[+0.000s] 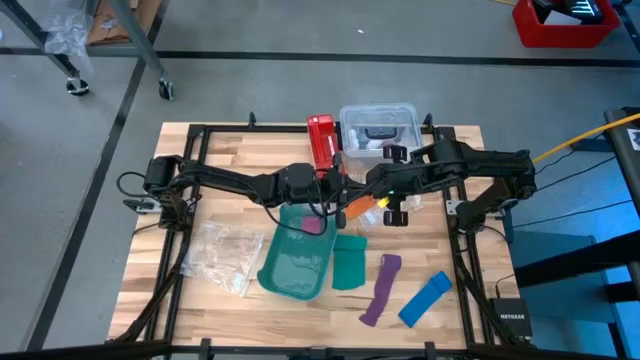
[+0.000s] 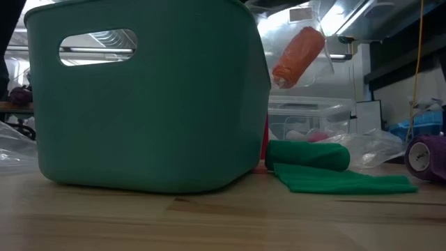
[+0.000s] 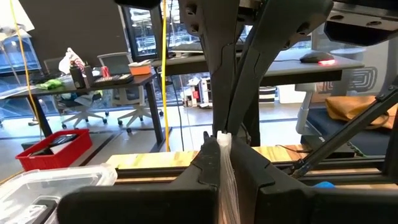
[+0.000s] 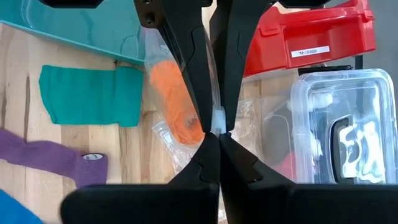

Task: Roll bandage
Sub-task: Close the transparent zip bag

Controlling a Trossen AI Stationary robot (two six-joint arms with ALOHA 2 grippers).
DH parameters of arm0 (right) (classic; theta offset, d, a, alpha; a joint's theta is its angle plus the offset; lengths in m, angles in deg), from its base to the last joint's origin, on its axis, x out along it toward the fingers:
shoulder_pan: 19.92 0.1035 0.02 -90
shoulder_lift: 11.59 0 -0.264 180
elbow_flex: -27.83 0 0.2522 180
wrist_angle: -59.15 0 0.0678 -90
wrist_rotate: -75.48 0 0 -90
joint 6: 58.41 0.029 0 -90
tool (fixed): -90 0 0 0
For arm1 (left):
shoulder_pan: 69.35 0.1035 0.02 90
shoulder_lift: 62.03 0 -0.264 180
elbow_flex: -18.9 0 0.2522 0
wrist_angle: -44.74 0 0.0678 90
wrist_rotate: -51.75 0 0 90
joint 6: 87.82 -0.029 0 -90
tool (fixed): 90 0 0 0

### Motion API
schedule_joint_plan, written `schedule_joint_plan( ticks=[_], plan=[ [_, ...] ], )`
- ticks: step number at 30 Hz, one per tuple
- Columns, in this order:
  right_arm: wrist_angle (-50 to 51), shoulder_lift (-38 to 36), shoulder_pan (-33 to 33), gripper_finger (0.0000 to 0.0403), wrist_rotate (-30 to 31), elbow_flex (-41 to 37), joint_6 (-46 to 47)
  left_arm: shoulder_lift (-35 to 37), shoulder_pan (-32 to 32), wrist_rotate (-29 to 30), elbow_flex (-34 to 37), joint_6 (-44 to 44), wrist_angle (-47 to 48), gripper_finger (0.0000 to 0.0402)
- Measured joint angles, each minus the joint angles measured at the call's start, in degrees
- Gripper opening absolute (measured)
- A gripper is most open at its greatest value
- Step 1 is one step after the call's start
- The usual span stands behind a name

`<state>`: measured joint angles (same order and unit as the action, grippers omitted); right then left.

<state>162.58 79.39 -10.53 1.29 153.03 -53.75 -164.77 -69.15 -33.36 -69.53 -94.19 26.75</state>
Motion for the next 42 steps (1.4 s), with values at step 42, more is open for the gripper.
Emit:
schedule_joint_plan(
  ticks=[42],
  plan=[
    [-3.61,-0.02,-0.02,0.0078,0.02,-0.04,6.01,7.93,-0.71,1.72,0.07,2.89,16.24,0.0005]
  ],
)
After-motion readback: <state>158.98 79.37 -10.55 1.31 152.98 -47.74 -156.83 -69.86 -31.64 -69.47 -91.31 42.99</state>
